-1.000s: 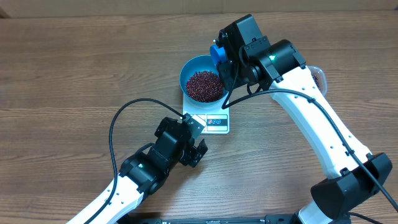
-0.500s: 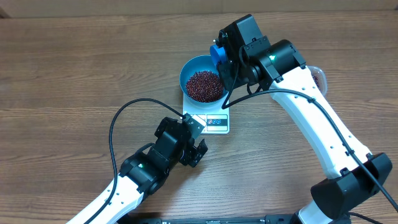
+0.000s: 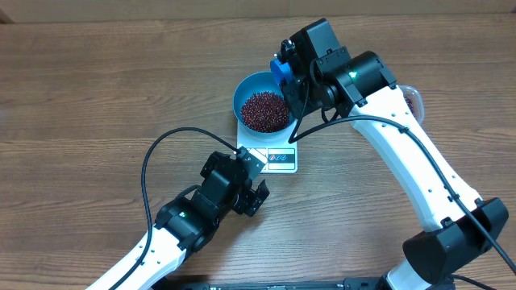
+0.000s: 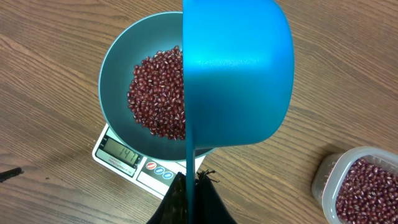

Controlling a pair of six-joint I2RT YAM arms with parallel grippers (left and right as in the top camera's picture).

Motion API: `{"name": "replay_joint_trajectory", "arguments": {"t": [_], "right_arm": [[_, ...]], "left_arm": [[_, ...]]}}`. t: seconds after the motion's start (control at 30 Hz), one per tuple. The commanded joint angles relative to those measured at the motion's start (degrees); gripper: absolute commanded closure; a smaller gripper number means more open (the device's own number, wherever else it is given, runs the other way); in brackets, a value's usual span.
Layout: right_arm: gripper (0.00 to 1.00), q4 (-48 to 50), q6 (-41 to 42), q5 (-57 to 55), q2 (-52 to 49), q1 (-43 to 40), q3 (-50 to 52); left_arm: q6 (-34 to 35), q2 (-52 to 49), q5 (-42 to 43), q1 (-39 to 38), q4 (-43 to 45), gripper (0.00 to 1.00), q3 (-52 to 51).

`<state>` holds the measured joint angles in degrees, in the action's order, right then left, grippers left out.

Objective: Scoop item into bowl and weigh 150g on scale
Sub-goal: 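Tilt the scoop slowly with the right gripper, trickling beans into the bowl, then move the scoop with the right gripper back over the bean tub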

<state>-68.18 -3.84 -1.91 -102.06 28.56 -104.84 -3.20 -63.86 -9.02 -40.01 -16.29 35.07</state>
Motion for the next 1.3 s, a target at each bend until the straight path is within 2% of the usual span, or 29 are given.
{"name": "replay_joint_trajectory", "arguments": {"t": [0.0, 1.27], "right_arm": [[0.96, 0.4, -0.8, -0.6, 1.7, 0.3, -1.9], [0.96, 0.0, -4.2, -0.6, 0.3, 0.1, -1.6]], "left_arm": [[-0.7, 0.5, 0.0, 0.2, 0.1, 0.0, -0.4], [-0.7, 0.5, 0.0, 0.2, 0.0, 0.01, -0.4]]}}
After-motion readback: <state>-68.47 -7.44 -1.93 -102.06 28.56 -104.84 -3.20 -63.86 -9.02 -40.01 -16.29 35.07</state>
